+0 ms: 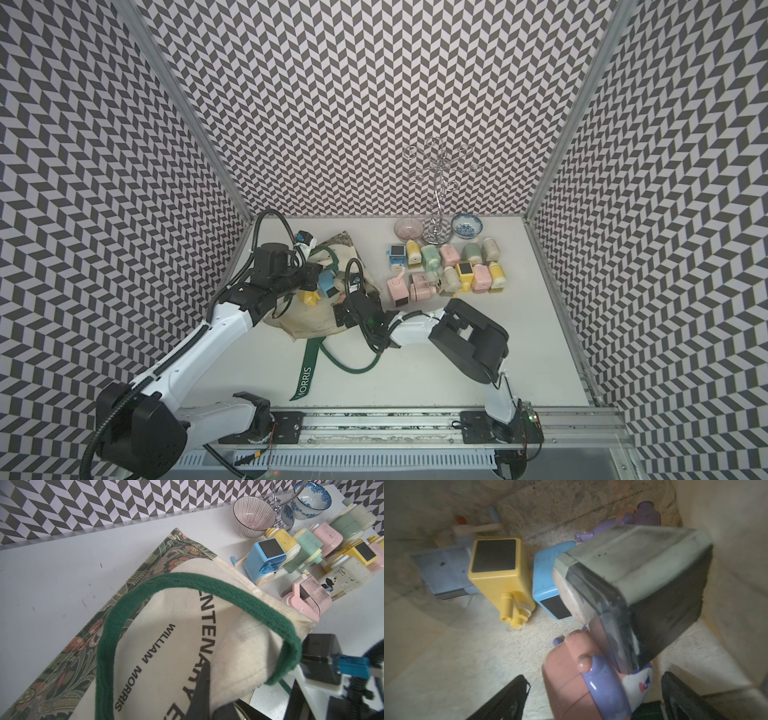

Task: Take out the pencil sharpeners from the tote bags
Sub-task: Pick up the pencil sharpener from the canvas bag, then place the pencil sharpener at the center of the board.

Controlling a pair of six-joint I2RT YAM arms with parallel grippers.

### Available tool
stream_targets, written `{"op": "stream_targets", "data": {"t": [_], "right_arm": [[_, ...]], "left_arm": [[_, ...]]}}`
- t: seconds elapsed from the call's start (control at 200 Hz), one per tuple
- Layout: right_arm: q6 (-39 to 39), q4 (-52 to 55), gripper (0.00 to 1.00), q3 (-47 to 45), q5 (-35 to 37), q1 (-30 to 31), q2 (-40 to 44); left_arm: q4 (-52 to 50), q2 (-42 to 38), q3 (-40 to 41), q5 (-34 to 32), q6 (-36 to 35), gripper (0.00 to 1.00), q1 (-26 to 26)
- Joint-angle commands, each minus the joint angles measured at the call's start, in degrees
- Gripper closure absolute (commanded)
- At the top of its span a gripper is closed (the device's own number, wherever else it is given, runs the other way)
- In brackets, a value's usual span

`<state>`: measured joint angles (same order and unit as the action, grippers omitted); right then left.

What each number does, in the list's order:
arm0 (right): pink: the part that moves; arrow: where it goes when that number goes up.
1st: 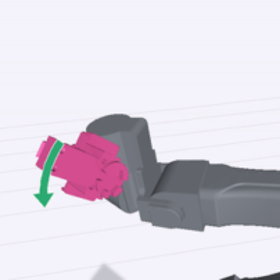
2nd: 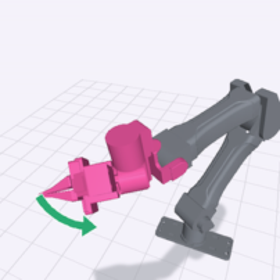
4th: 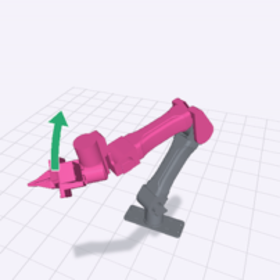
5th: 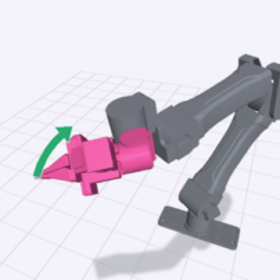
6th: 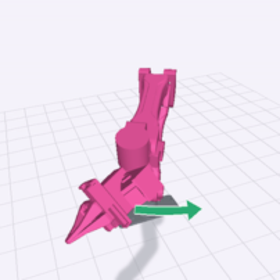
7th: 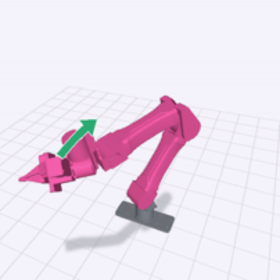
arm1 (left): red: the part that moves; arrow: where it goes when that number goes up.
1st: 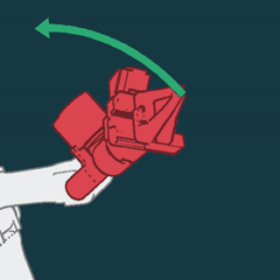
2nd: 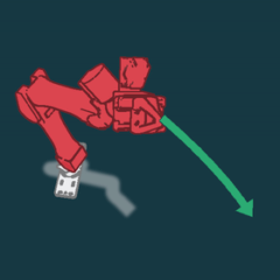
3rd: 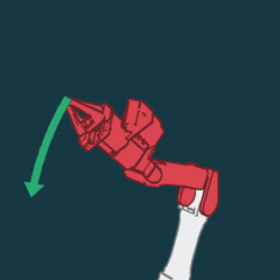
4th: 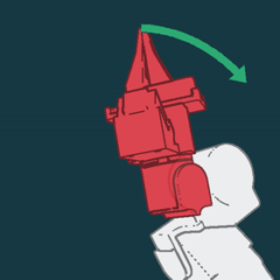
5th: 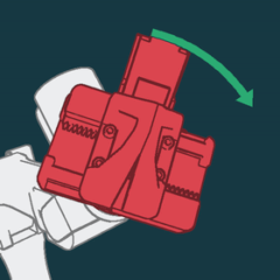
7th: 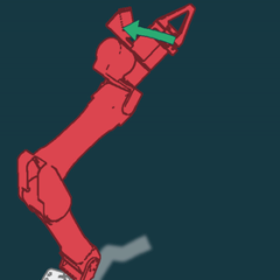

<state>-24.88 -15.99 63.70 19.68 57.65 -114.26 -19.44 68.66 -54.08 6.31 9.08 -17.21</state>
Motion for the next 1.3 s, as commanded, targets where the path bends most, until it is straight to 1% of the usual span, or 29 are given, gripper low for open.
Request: {"op": "stream_targets", "data": {"t": [0.0, 0.135, 0.265, 0.446, 0.651, 0.796, 0.871, 1.006, 1.161, 1.297], "right_arm": [[-0.03, 0.58, 0.01, 3.69, 4.7, 0.53, -3.62], [0.68, 0.3, 0.01, 6.15, 4.84, 0.71, -7.04], [2.45, 2.64, 0.0, 9.58, 3.67, 0.71, -10.14], [3.2, 2.13, 0.14, 8.83, 0.71, 0.69, -9.22], [6.71, -2.0, 0.28, 2.96, -4.84, 0.78, -2.4], [7.65, -5.85, 0.33, -2.62, -10.01, 0.78, 3.24], [8.44, -6.45, 0.33, -4.96, -12.37, 0.88, 5.87], [9.39, -7.7, 0.34, -9.47, -13.45, 0.84, 10.7], [12.89, -7.71, 0.34, -13.44, -16.35, 0.82, 16.58], [15.65, -7.83, 0.34, -17.49, -15.97, 0.87, 22.24]], "left_arm": [[-2.62, -0.08, -0.63, -1.5, 0.4, 1.0, 0.87], [-2.62, 0.07, -0.58, -1.4, 0.4, 1.0, 0.84], [-2.62, 0.04, -0.5, -1.45, 0.38, 1.0, 0.81], [-2.62, 0.06, -0.5, -1.3, 0.37, 1.0, 0.71], [-2.62, 0.09, -0.5, -1.39, 0.36, 1.0, 0.66], [-2.62, 0.06, -0.55, -1.39, 0.41, 1.0, 0.65], [-2.62, 0.02, -0.5, -1.47, 0.41, 1.0, 0.56], [-2.68, 0.07, -0.5, -1.53, 0.34, 1.0, 0.45], [-2.64, 0.08, -0.45, -1.5, 0.33, 1.0, 0.44], [-2.71, 0.11, -0.5, -1.51, 0.32, 1.0, 0.4]]}}
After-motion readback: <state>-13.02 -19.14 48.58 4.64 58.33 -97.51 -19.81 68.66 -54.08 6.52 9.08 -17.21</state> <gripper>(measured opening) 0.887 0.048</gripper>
